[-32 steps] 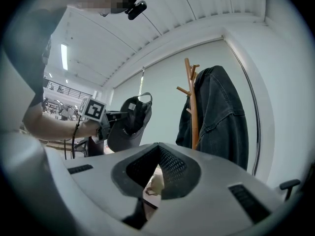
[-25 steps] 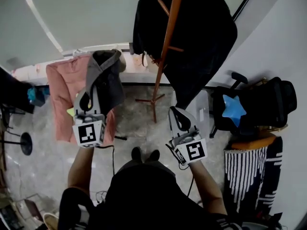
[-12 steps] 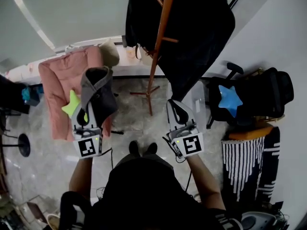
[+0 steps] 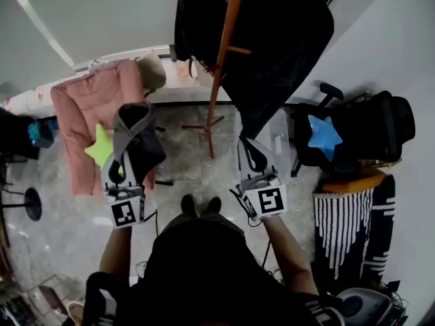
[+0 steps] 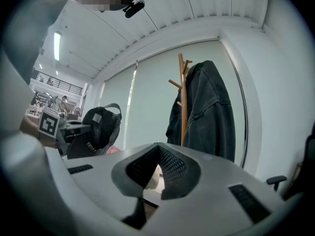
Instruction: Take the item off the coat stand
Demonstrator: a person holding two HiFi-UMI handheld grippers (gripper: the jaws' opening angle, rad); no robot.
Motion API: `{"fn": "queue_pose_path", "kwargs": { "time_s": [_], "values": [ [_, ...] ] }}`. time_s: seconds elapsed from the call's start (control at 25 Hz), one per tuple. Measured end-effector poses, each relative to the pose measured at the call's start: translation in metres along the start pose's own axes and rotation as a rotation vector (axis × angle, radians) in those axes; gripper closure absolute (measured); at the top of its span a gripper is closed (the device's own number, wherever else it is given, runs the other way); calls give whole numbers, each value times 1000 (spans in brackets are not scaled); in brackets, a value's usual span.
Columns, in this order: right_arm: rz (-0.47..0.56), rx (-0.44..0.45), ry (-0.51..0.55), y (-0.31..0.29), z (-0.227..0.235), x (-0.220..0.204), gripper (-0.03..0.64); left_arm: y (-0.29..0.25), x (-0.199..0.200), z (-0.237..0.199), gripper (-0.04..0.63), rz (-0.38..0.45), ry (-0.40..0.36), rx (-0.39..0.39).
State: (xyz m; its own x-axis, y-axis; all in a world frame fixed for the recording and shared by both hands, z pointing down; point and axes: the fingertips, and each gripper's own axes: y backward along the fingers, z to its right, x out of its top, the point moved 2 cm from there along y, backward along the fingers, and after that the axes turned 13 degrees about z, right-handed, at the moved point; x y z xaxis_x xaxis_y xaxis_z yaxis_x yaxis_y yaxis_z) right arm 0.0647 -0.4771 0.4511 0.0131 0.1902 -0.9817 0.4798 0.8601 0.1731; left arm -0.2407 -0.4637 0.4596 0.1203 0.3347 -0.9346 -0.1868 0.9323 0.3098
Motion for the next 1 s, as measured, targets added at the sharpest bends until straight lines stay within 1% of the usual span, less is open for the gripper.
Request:
{"fn": "queue_pose_path", "kwargs": {
  "time_s": [0.2, 0.48, 1.0],
  "values": [
    [-12, -10, 5, 2, 1, -5, 598, 3, 0, 5, 571, 9, 10, -1],
    [-23, -33, 15, 1, 1, -6, 600, 9, -2, 10, 571, 0, 22, 1],
    [-40, -52, 33, 2, 8, -14, 600, 14, -8, 13, 571, -14, 11, 2]
  ]
}}
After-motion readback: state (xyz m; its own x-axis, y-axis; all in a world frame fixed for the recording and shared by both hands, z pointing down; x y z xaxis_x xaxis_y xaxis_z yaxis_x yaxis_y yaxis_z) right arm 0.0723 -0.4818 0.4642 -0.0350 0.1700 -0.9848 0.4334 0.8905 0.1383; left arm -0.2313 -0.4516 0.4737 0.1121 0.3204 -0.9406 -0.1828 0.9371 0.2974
